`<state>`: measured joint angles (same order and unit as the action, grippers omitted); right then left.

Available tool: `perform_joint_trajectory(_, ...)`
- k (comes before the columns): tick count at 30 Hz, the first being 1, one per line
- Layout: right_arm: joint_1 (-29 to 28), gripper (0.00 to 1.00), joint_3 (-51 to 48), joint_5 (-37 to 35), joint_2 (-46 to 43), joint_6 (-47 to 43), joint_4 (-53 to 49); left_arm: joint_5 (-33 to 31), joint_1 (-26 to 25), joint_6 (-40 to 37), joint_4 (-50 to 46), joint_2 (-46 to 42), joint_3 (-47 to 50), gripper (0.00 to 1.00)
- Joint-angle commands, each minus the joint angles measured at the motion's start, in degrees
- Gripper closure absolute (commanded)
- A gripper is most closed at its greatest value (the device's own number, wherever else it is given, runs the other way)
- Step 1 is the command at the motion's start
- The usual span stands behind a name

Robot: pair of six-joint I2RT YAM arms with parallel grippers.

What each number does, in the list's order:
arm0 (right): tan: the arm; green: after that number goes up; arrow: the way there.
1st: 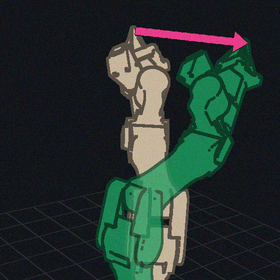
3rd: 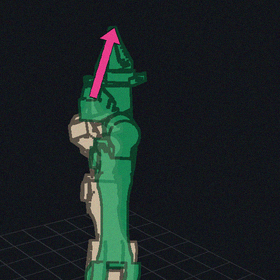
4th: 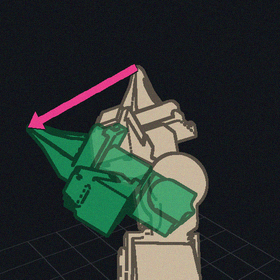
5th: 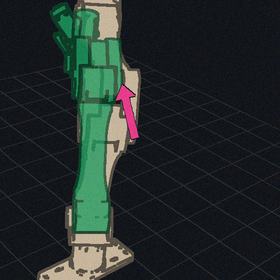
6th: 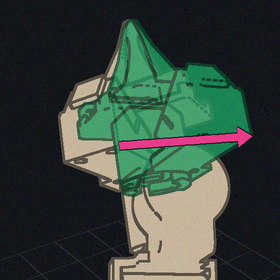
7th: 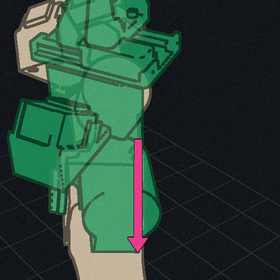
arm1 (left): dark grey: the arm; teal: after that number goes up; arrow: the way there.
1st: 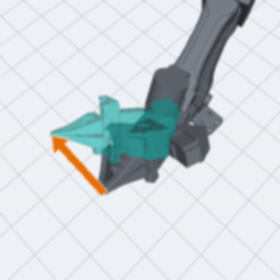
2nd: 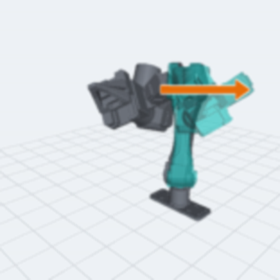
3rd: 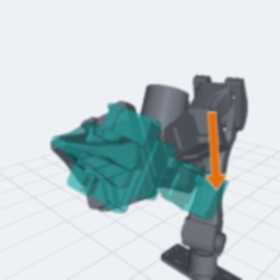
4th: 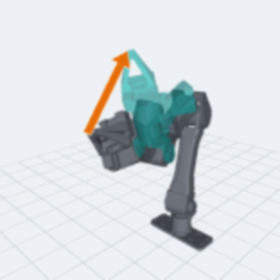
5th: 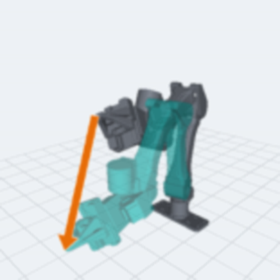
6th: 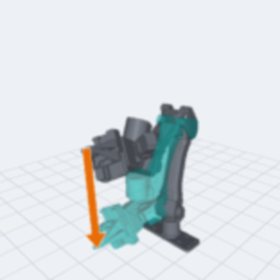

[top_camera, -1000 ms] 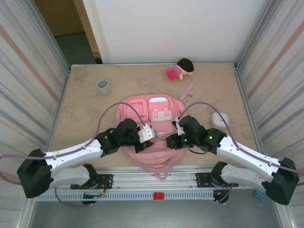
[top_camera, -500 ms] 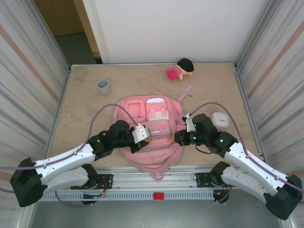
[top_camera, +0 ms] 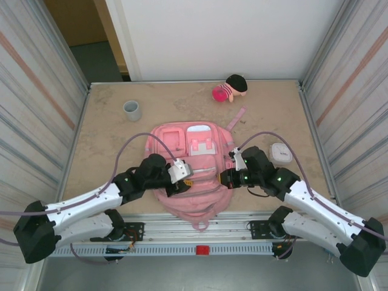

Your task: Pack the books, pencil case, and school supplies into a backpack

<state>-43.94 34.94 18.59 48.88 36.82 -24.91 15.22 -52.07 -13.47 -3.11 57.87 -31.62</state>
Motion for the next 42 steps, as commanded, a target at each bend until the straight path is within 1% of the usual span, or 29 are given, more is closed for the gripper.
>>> perform_joint_trajectory(1, -3.05, 1.0, 2.81, -0.48, 0.83, -0.31, 2.31, 0.03, 0.53, 0.87, 1.94, 1.15, -2.12, 0.63)
perform_joint_trajectory(3, -4.61, 1.0, 2.9, -0.85, 1.49, -0.09, 3.23, 0.06, 0.43, 1.33, 2.78, 1.79, -2.34, 0.61)
perform_joint_trajectory(4, -5.15, 1.0, 3.13, -1.03, 1.87, -0.01, 3.48, 0.32, 0.26, 1.38, 3.29, 1.97, -2.56, 0.58)
perform_joint_trajectory(6, -5.8, 1.0, 3.38, -1.08, 2.84, 0.42, 4.07, 0.97, -0.32, 1.19, 4.63, 2.55, -3.2, 0.48)
perform_joint_trajectory(8, -5.93, 1.0, 3.49, -0.27, 3.7, 0.62, 4.93, 1.36, -0.83, 0.52, 4.96, 3.48, -4.14, 0.43)
perform_joint_trajectory(11, -6.32, 1.0, 4.08, 0.4, 4.38, 0.41, 5.44, 1.9, -1.41, -0.3, 4.98, 5.35, -5.46, 0.4)
perform_joint_trajectory(13, -6.33, 1.0, 4.34, 0.58, 4.4, 0.15, 5.41, 1.99, -1.54, -0.66, 5.05, 6.72, -6.11, 0.41)
perform_joint_trajectory(17, -6.23, 1.0, 4.34, -0.02, 3.81, -0.08, 4.64, 2.09, -1.71, -1.09, 5.81, 8.52, -6.68, 0.46)
perform_joint_trajectory(19, -6.14, 1.0, 4.27, -0.3, 3.38, -0.08, 4.18, 2.49, -1.83, -1.27, 6.25, 9.01, -6.76, 0.6)
perform_joint_trajectory(20, -6.04, 1.0, 4.23, -0.69, 3.09, 0.02, 3.86, 2.6, -1.85, -1.32, 6.43, 9.09, -6.77, 0.71)
perform_joint_trajectory(22, -5.69, 1.0, 3.92, -2.13, 2.51, 0.25, 2.87, 2.71, -1.81, -1.48, 6.54, 8.96, -6.69, 0.84)
perform_joint_trajectory(24, -4.66, 1.0, 3.57, -4.19, 1.69, 0.82, 1.32, 2.69, -1.82, -1.71, 6.48, 8.45, -6.26, 0.92)
perform_joint_trajectory(26, -2.3, 1.0, 3.23, -6.74, 0.81, 1.7, -1.17, 2.79, -1.79, -2.2, 5.66, 7.56, -5.84, 0.95)
perform_joint_trajectory(29, 2.31, 1.0, 2.47, -8.8, -0.47, 1.64, -3.62, 2.04, -1.74, -3.3, 4.88, 5.19, -4.16, 0.96)
perform_joint_trajectory(31, 5.38, 1.0, 1.6, -8.45, -0.89, 0.54, -3.43, 1.91, -1.72, -4.11, 5.04, 3.13, -2.7, 0.96)
perform_joint_trajectory(33, 7.45, 1.0, 1.14, -7.05, -0.69, -0.44, -2.36, 3.16, -1.58, -4.74, 5.5, 1.1, -1.31, 0.96)
perform_joint_trajectory(35, 8.5, 1.0, 1.17, -5.45, 0.2, -1.34, -0.3, 5.67, -1.46, -5.43, 7.1, -0.89, 0.1, 0.96)
perform_joint_trajectory(39, 8.37, 1.0, 1.16, -3.01, 2.96, -0.97, 6.07, 10.71, -1.36, -6.55, 12.16, -2.01, 2.23, 0.96)
perform_joint_trajectory(42, 8.17, 1.0, 0.32, -5.05, 5.1, 2.07, 10.44, 13.89, -1.45, -7.25, 13.49, -0.92, 1.88, 0.96)
